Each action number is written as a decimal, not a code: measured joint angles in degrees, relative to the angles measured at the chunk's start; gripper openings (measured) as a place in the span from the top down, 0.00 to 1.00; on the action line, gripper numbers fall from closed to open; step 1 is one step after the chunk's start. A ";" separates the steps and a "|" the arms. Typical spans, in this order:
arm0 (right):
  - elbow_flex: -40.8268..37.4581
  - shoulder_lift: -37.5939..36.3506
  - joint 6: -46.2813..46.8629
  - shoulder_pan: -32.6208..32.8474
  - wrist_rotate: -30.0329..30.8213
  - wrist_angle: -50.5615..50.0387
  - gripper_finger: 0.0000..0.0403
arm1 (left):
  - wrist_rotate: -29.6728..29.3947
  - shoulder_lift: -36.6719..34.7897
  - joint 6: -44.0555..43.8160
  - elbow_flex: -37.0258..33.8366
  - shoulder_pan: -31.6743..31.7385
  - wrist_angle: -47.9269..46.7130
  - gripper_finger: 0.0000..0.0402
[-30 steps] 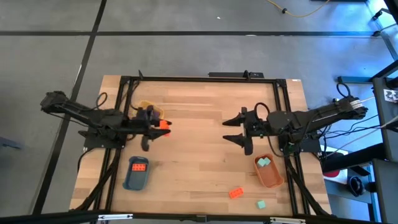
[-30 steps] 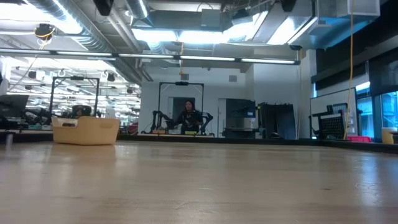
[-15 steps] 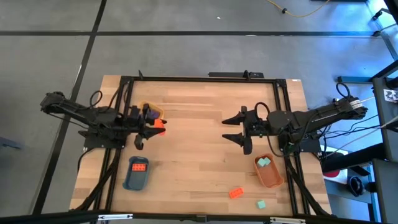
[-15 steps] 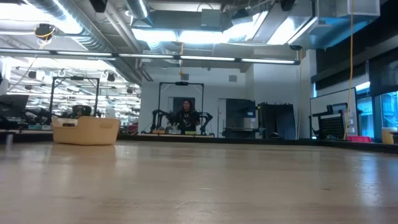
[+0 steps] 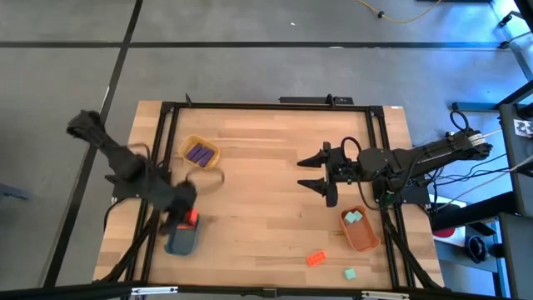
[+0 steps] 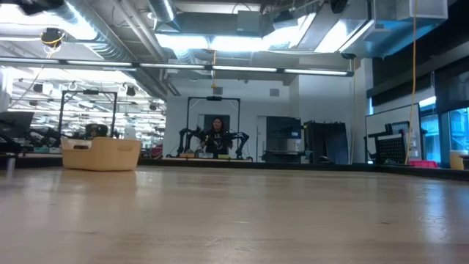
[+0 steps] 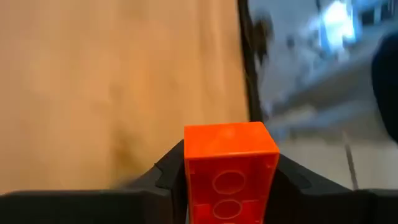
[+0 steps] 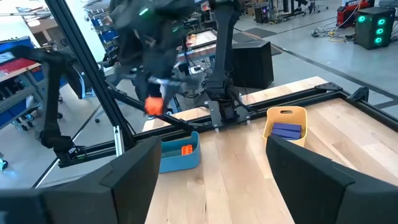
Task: Sort & place blocks by color
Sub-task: Put the top orange game piece into the green bin
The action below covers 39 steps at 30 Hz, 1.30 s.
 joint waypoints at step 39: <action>0.00 0.02 -0.34 0.00 1.05 -0.11 0.27 | -0.59 25.94 -4.14 -12.15 -14.91 8.79 0.68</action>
